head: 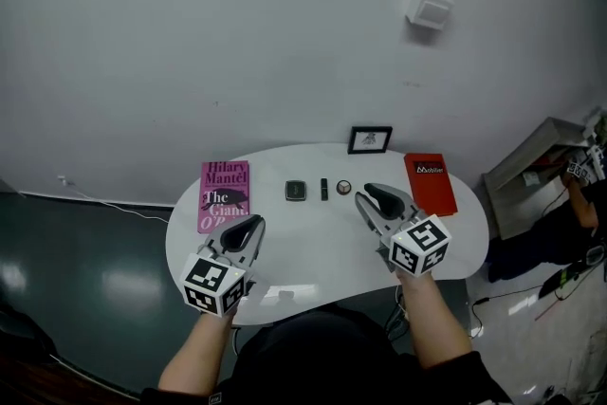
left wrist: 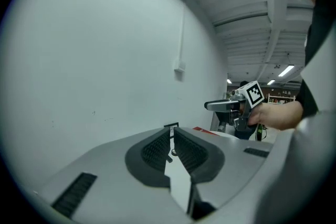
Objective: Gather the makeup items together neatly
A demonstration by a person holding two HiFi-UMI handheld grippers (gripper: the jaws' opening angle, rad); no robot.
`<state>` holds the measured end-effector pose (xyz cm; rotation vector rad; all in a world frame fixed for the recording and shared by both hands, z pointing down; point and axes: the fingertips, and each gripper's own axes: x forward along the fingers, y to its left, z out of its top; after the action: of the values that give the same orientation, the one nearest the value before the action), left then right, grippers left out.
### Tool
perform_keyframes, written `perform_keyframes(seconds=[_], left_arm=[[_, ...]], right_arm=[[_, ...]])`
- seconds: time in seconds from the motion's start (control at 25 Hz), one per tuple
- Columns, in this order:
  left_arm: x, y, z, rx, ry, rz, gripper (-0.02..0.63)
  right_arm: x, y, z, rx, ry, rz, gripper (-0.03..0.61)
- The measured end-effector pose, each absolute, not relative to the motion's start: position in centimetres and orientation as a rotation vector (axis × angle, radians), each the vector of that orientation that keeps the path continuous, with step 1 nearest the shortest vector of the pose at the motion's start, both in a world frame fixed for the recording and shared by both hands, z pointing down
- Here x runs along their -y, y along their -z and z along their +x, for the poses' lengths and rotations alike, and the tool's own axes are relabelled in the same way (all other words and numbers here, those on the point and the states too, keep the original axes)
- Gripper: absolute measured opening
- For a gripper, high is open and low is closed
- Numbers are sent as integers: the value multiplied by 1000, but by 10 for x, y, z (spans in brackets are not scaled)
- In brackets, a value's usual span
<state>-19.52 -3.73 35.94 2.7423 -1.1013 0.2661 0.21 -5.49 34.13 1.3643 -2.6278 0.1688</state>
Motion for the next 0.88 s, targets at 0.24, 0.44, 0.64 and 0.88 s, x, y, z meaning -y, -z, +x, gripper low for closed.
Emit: perform_keyframes(seconds=[0.24,0.44,0.64,0.88], left_arm=[[40,-332,-185,1181,-269,2765,31],[54,-310,-167,1211,-291,2796,31],[74,-281,-161,1376,-325,2820,31],[77,-259,-158,1462,-236,2790,31]], right_arm=[[45,-295,14,2738,-191,1440,63],[44,-254,24,2808,-87,1420,42],[46,-218,13,2896,102,1328,35],[46,-203,22,2950,119,1329,34]])
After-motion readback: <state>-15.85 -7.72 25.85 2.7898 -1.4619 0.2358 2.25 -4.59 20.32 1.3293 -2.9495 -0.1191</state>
